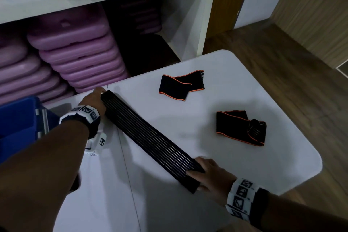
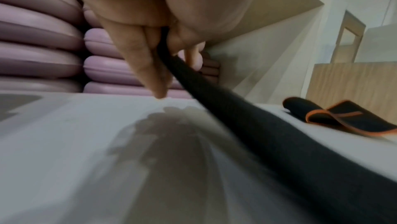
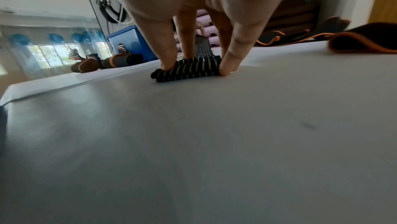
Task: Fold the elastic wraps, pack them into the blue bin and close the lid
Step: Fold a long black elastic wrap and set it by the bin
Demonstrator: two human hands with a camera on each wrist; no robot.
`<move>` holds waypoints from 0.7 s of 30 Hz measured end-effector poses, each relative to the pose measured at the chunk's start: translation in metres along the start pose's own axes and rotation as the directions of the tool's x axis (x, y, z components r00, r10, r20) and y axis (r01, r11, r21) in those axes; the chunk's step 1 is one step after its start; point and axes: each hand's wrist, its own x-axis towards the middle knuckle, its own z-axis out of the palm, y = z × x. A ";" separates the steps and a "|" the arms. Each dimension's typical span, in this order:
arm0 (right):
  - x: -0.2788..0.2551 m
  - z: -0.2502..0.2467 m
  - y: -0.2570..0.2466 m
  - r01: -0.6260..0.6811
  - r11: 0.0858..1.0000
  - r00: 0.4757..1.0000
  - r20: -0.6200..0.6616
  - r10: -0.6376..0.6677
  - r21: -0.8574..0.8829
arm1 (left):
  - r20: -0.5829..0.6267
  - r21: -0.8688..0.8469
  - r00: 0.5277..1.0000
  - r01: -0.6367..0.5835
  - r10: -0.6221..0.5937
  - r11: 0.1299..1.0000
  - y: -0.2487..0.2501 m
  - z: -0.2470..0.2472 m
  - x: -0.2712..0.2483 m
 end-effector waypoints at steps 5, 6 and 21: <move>0.029 0.006 -0.004 0.063 0.998 0.998 -0.010 -0.063 0.000 | -0.028 0.095 0.995 -0.092 0.095 0.991 0.019 0.002 -0.021; 0.033 0.005 -0.004 0.055 0.998 0.998 0.007 -0.055 -0.009 | 0.010 0.125 0.989 -0.149 0.149 0.981 0.026 0.007 -0.036; 0.023 -0.027 -0.002 0.284 0.954 0.959 0.030 -0.282 -0.099 | 0.255 0.004 0.927 -0.285 0.274 0.959 0.095 0.094 -0.290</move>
